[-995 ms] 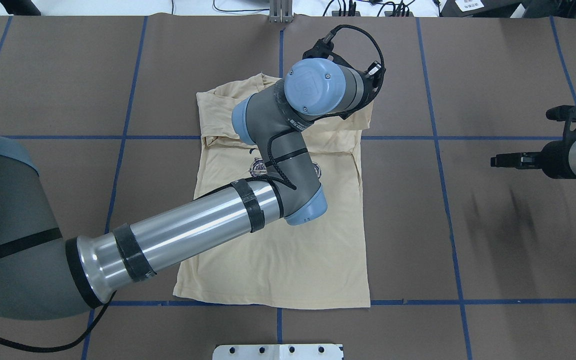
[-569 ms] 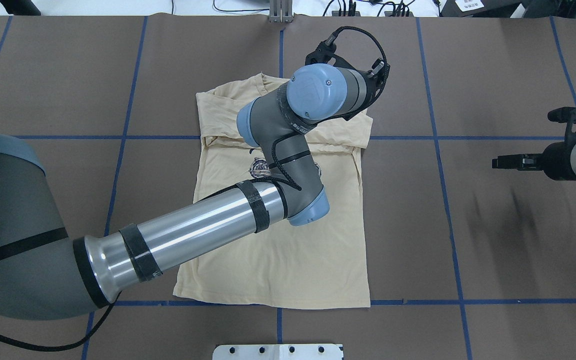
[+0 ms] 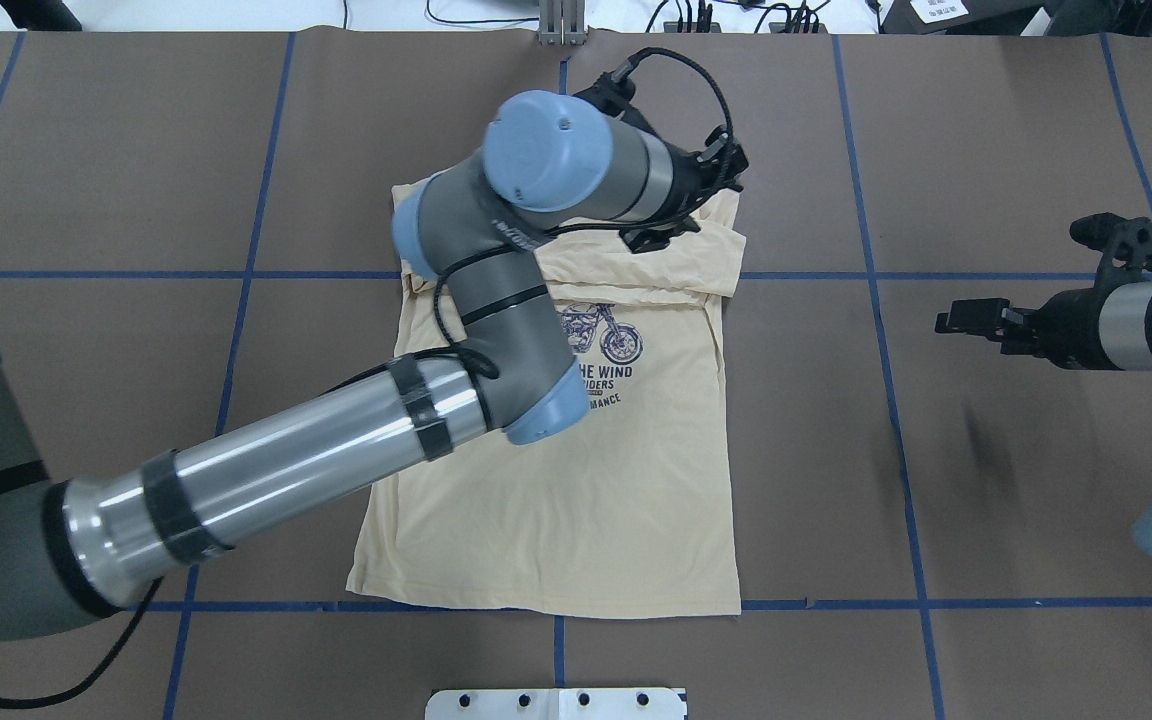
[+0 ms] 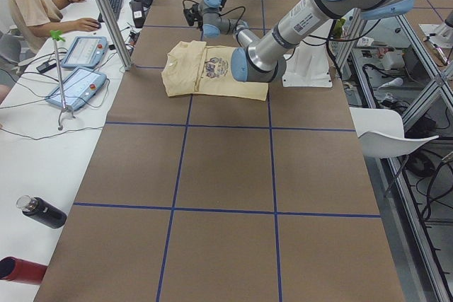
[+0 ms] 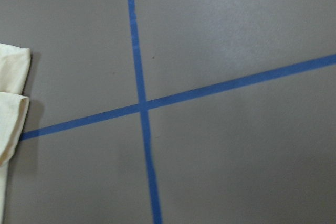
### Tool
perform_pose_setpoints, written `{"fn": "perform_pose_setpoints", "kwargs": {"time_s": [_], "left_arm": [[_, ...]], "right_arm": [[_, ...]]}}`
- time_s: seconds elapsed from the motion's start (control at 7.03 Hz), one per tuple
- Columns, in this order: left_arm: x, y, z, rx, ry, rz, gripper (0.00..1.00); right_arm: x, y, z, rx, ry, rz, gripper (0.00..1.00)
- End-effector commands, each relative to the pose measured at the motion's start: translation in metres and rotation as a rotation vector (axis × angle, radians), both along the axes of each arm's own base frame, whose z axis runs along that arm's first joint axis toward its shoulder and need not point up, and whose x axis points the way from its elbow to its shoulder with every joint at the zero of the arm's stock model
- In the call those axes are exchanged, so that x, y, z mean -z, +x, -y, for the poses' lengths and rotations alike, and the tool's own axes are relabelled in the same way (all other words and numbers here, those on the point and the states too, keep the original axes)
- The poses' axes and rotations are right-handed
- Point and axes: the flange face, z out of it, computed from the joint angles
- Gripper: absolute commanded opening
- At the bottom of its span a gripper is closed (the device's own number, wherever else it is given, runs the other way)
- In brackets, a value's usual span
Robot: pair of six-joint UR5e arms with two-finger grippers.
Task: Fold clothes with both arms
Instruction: 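Release the sleeve and withdraw the left gripper while the right gripper moves to the hem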
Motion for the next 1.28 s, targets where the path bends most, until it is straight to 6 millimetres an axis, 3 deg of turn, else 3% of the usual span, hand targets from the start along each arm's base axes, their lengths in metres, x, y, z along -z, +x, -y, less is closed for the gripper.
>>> {"fn": "perform_pose_setpoints", "kwargs": {"time_s": [0.0, 0.28, 0.43, 0.57, 0.71, 0.85, 1.0, 1.14], "left_arm": [[-0.076, -0.102, -0.059, -0.075, 0.213, 0.147, 0.63], [-0.127, -0.149, -0.071, -0.135, 0.336, 0.218, 0.61], [-0.161, -0.175, -0.081, -0.181, 0.45, 0.283, 0.61], [-0.197, -0.221, -0.086, -0.224, 0.531, 0.338, 0.61], [-0.216, -0.249, -0.085, -0.247, 0.533, 0.35, 0.61], [-0.219, -0.246, -0.083, -0.249, 0.528, 0.356, 0.61], [-0.219, -0.245, -0.083, -0.247, 0.518, 0.354, 0.65], [-0.221, -0.243, -0.083, -0.248, 0.514, 0.354, 0.65]], "right_arm": [[0.062, -0.051, -0.048, -0.072, -0.187, 0.086, 0.96], [0.14, -0.127, -0.116, -0.155, -0.339, 0.031, 0.95], [0.164, -0.174, -0.159, -0.213, -0.355, -0.002, 0.95], [0.184, -0.198, -0.194, -0.215, -0.406, -0.011, 0.95], [0.189, -0.214, -0.227, -0.249, -0.463, 0.003, 0.95], [0.187, -0.225, -0.245, -0.281, -0.477, 0.016, 0.92], [0.168, -0.239, -0.261, -0.286, -0.498, -0.019, 0.81], [0.162, -0.248, -0.266, -0.294, -0.518, -0.028, 0.81]]}}
